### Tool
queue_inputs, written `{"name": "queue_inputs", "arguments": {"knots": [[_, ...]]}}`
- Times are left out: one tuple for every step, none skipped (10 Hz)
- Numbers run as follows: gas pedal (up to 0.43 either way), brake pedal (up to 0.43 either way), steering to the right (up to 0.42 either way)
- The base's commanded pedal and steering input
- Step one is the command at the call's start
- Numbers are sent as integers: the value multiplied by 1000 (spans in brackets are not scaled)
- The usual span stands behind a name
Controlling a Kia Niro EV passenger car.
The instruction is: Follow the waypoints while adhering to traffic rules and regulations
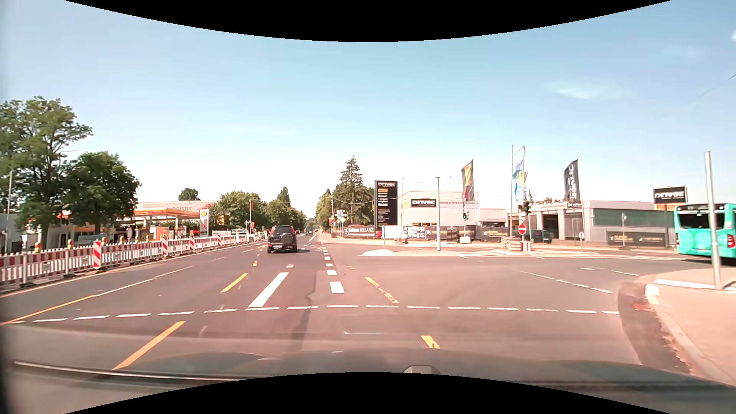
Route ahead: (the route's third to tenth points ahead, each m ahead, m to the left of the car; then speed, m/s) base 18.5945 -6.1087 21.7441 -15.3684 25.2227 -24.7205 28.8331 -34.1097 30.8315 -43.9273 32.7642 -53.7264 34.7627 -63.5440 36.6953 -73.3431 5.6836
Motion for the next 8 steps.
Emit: {"name": "queue_inputs", "arguments": {"knots": [[8, 0, 158], [8, 0, 166], [8, 0, 171], [8, 0, 179], [20, 0, 190], [20, 0, 196], [20, 0, 203], [20, 0, 209]]}}
